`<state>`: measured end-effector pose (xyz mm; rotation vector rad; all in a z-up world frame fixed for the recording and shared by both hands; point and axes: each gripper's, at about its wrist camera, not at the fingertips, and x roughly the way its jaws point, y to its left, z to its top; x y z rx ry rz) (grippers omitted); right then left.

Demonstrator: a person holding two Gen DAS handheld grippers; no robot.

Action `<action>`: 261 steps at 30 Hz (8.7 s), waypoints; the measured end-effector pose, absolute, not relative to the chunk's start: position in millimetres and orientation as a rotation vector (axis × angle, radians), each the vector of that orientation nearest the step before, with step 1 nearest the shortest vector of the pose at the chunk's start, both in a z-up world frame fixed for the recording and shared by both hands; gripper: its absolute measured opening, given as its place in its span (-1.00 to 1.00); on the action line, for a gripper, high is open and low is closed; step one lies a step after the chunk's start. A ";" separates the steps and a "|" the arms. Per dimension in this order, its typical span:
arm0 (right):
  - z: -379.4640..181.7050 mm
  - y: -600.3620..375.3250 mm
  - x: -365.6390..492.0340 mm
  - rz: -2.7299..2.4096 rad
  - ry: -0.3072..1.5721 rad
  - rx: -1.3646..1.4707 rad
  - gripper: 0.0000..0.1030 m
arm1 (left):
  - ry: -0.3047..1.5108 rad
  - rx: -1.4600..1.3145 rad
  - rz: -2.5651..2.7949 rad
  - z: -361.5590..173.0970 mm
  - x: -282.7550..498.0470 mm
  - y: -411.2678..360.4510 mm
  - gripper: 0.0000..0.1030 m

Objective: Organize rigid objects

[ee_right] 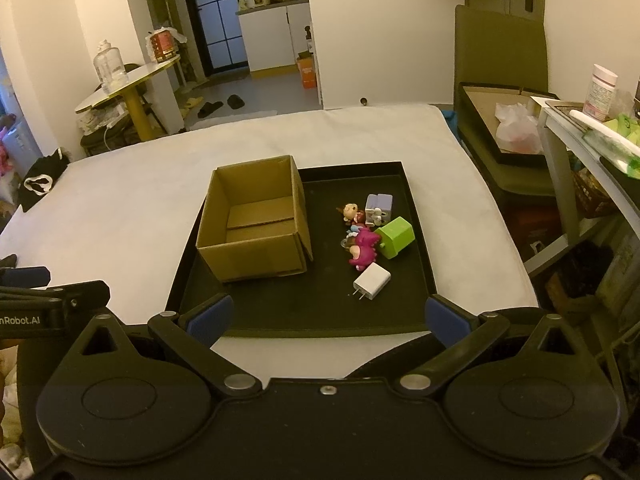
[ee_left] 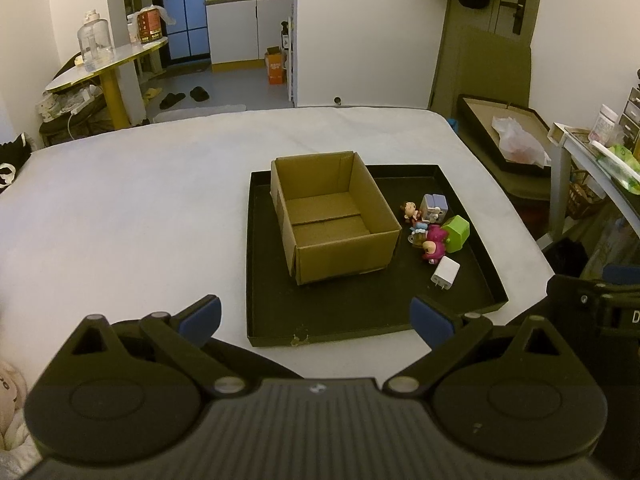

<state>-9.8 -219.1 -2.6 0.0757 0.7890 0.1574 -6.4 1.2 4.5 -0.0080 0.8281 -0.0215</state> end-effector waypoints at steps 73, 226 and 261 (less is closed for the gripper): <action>-34.3 -246.0 43.2 0.078 0.769 0.226 1.00 | 0.887 -0.022 0.028 -31.6 62.4 10.8 0.94; -115.1 -117.0 173.2 0.263 0.653 0.017 -0.29 | 0.829 0.014 0.248 -135.3 168.3 25.9 -0.78; -121.1 -116.9 184.9 0.407 0.710 0.143 -0.12 | 0.861 -0.045 0.206 -139.9 173.8 29.6 -0.77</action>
